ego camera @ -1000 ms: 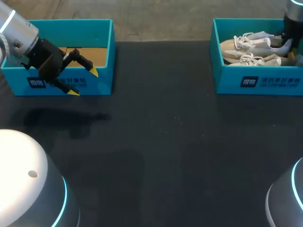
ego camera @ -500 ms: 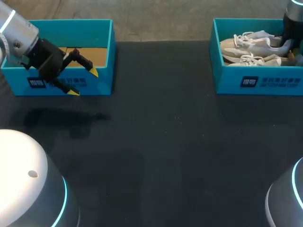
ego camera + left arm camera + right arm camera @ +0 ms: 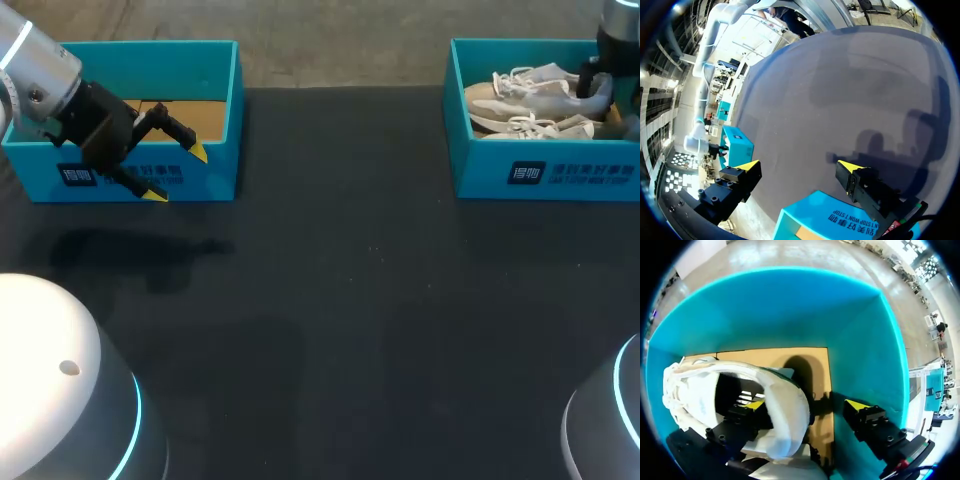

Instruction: Take the shoe out of the shoebox, open the shoe tongue, remove and reinsert the insole, then place the shoe into the shoebox

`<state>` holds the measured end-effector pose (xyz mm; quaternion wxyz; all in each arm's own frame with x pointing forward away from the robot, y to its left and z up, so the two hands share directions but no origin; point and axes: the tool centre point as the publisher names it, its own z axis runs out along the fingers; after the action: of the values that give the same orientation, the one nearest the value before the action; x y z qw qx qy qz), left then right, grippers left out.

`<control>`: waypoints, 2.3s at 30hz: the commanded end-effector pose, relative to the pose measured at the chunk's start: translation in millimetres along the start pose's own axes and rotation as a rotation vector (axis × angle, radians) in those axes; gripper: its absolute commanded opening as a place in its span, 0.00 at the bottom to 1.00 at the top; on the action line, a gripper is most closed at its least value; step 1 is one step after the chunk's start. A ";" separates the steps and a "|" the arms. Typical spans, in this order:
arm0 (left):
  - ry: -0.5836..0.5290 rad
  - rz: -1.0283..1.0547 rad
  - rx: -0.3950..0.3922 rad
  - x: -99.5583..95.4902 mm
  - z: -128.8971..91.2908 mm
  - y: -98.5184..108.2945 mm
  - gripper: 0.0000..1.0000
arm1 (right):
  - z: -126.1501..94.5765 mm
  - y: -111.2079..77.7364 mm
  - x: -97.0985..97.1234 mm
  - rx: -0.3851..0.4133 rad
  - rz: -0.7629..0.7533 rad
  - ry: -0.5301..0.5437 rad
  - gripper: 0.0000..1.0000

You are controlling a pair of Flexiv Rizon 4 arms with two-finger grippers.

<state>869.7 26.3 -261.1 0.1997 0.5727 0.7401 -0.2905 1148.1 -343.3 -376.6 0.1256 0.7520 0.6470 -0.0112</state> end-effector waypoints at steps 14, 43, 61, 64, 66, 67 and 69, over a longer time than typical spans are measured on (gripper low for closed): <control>0.003 0.000 -0.002 -0.2 0.0 -0.4 1.00 | -51.0 -4.5 8.5 -0.059 0.003 -0.041 1.00; 0.003 0.000 -0.002 -0.2 0.0 -0.4 1.00 | -170.6 -11.2 14.1 -0.060 -0.023 -0.075 1.00; 0.003 0.000 -0.002 -0.2 0.0 -0.4 1.00 | -241.8 -103.3 77.1 -0.025 -0.003 0.065 1.00; 0.003 0.000 -0.002 -0.2 0.0 -0.4 1.00 | -244.9 -117.5 90.9 -0.013 -0.002 0.073 1.00; 0.003 0.000 -0.002 -0.2 0.0 -0.4 1.00 | -245.9 -125.0 97.2 -0.008 -0.002 0.077 1.00; 0.003 0.000 -0.002 -0.2 0.0 -0.4 1.00 | -247.1 -131.1 101.1 -0.006 0.000 0.080 1.00; 0.003 0.000 -0.002 -0.2 0.0 -0.4 1.00 | -248.6 -138.5 105.7 -0.003 0.004 0.083 1.00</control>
<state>869.6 26.3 -261.1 0.1997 0.5727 0.7401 -0.2905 1010.5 -177.1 -177.6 0.0834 0.7538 0.6517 0.0094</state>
